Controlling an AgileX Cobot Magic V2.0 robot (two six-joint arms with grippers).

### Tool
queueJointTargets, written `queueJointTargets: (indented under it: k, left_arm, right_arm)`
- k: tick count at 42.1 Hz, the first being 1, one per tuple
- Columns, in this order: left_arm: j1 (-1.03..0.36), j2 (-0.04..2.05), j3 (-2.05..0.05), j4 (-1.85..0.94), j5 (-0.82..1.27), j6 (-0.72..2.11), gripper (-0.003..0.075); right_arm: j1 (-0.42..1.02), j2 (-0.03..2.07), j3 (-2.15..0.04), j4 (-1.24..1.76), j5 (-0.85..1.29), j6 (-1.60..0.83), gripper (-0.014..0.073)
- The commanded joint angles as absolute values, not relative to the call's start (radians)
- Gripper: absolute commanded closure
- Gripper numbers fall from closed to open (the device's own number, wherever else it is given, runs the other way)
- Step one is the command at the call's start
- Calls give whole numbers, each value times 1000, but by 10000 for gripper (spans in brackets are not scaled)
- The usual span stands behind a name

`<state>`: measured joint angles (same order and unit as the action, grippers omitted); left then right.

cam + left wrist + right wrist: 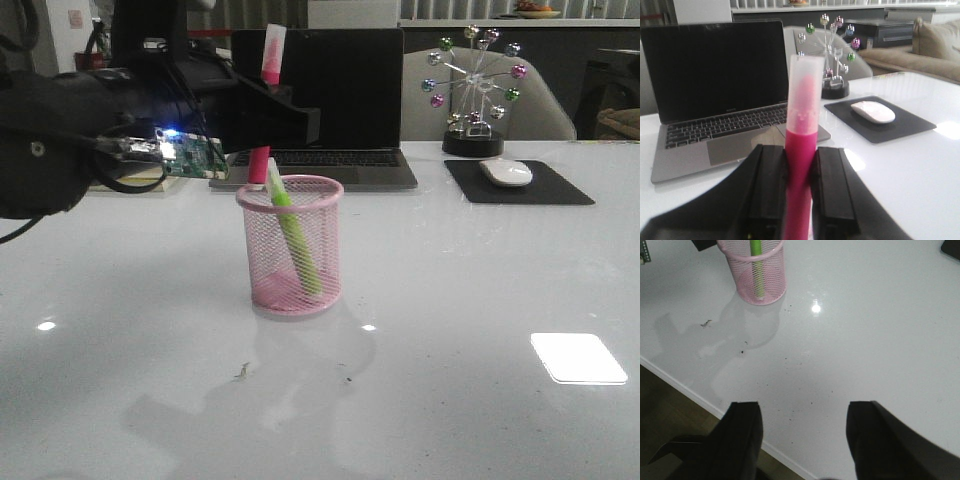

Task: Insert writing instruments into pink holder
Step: 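Lower the pink marker into the holder and open the left gripper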

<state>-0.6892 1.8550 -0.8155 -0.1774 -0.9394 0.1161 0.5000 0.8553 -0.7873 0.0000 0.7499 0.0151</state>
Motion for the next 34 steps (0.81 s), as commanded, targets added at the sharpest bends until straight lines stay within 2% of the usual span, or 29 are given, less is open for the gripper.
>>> queueJointTargets:
  k: [1,15,17,26,34]
  left_arm:
    - [-711,1819,-839,-168,-1003,93,629]
    - [-729,1819,-839,-165,-914,93,615]
    - [-729,1819,-839,-165,-914,93,584]
    - [-729,1804,-839,-157,-922,93,346]
    - [-729,1705,-839,-138,-810,104,336]
  right_arm:
    - [494,852,-811,-10,696,11,105]
    - [494,852,-811,-10,696,11,105]
    - [494,852,-811,-10,696,11,105]
    - [494,852,-811,-10,696,11,105]
    - [494,852,-811,-10,696,11,105]
